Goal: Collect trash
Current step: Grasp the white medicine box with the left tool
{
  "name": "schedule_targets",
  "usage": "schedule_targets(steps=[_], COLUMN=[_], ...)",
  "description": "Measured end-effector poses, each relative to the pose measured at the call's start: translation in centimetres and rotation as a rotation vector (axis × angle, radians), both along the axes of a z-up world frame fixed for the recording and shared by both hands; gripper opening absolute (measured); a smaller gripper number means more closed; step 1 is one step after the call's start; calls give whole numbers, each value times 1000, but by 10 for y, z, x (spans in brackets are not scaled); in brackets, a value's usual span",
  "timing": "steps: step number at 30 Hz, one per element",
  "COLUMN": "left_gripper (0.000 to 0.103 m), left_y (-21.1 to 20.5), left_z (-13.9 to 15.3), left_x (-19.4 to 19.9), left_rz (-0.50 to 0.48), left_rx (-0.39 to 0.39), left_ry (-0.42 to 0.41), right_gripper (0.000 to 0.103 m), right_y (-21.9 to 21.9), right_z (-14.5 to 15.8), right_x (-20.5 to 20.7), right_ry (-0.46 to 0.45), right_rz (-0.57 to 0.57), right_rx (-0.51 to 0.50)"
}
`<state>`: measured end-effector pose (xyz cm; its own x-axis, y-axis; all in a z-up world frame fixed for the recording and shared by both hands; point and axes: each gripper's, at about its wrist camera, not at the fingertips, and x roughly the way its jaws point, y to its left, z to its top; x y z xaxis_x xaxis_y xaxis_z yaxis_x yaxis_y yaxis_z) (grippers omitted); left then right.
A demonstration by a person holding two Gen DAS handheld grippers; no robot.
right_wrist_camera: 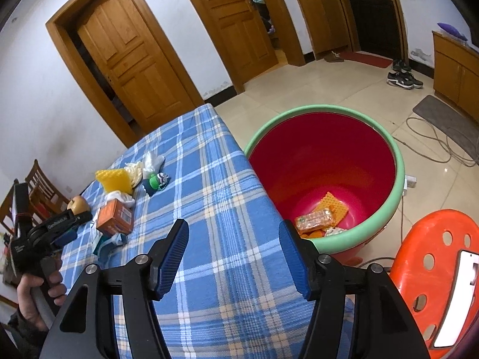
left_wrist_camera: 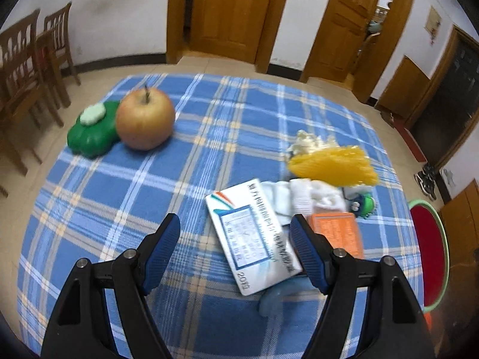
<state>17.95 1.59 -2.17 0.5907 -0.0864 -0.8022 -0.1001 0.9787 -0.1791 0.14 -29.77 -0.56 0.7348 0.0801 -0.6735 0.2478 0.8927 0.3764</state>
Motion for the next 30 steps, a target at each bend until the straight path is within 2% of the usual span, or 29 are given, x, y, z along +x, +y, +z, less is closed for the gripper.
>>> schedule_targets(steps=[10,13,18,21,26,30], left_gripper=[77,77,77,69,62,61], left_y=[-5,-10,-18,-20,-12,-1], left_z=[-23,-28,-30,-29,-26,-18], left_x=[10,13,12,9,3,-6], left_rz=[-13,-24,-47,-62,-83,-92], left_rx=[-37,-15,40,64,31,35], left_ry=[56,76,58,45,37,12], right_gripper=[64,64,64,64,64,64], right_y=[0,1,5,10,20,35], right_z=[-4,-4,-5,-3,2,7], right_x=[4,4,6,7,10,17], right_ry=[16,17,21,19,9,3], right_rz=[0,3,12,25,51,88], right_rx=[6,5,7,2,-15,-33])
